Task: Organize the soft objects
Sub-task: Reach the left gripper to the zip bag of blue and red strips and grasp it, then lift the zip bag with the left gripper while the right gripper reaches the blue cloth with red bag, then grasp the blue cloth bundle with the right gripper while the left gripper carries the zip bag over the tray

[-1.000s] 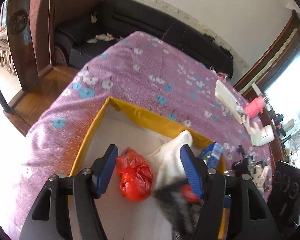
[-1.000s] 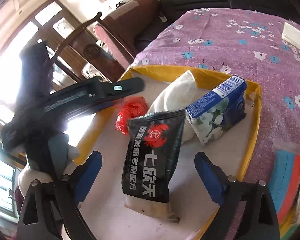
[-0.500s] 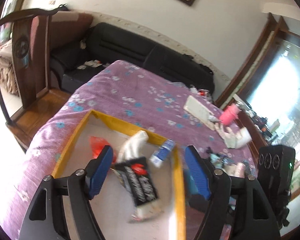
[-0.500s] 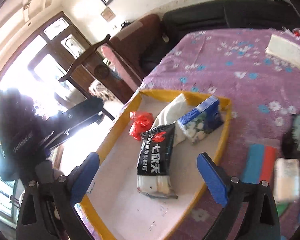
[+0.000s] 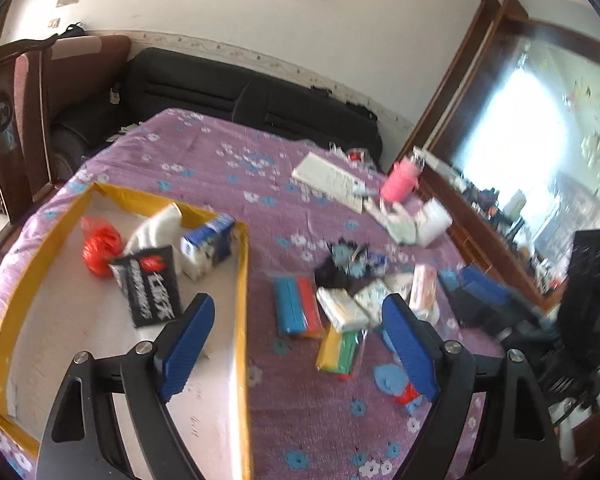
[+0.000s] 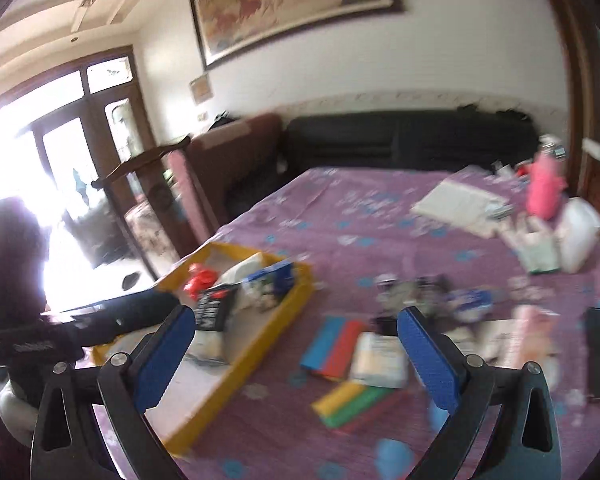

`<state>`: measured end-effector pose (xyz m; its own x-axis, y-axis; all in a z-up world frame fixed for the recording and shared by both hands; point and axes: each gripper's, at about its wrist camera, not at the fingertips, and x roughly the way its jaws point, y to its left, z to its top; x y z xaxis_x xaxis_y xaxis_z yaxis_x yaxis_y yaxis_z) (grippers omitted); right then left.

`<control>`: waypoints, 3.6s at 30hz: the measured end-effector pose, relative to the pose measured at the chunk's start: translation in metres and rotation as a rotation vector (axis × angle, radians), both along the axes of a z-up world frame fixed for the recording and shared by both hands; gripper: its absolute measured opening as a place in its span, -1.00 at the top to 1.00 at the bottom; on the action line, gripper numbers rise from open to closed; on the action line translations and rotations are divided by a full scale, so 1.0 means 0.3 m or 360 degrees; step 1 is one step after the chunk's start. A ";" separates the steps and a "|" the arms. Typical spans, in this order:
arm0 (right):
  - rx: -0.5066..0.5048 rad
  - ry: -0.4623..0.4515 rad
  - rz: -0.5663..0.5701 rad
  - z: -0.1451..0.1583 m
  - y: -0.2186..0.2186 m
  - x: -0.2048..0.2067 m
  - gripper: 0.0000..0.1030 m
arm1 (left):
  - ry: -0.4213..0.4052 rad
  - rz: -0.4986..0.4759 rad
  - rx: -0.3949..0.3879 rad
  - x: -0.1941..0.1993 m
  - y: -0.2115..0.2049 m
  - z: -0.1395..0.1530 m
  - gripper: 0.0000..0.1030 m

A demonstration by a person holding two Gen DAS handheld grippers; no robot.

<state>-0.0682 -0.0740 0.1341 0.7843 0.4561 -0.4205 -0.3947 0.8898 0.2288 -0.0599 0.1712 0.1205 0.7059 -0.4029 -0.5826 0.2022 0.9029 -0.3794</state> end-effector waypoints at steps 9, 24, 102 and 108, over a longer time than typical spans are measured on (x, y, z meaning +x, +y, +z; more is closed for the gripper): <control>0.0007 0.0125 -0.0387 -0.155 -0.332 0.043 -0.99 | 0.0203 -0.0130 0.0212 0.030 -0.229 -0.157 -0.65; 0.0146 0.0228 -0.0560 -0.338 -0.540 0.111 -0.98 | 0.0343 -0.0040 0.0490 0.279 -0.359 -0.266 -0.65; -0.0269 0.0597 -0.0057 -0.434 -0.099 0.021 -0.98 | 0.0133 -0.0129 0.0073 -0.217 -0.124 -0.235 0.10; -0.0410 0.0557 -0.0081 -0.438 -0.044 0.023 -0.98 | 0.0113 -0.0053 0.0018 -0.237 -0.034 -0.215 0.09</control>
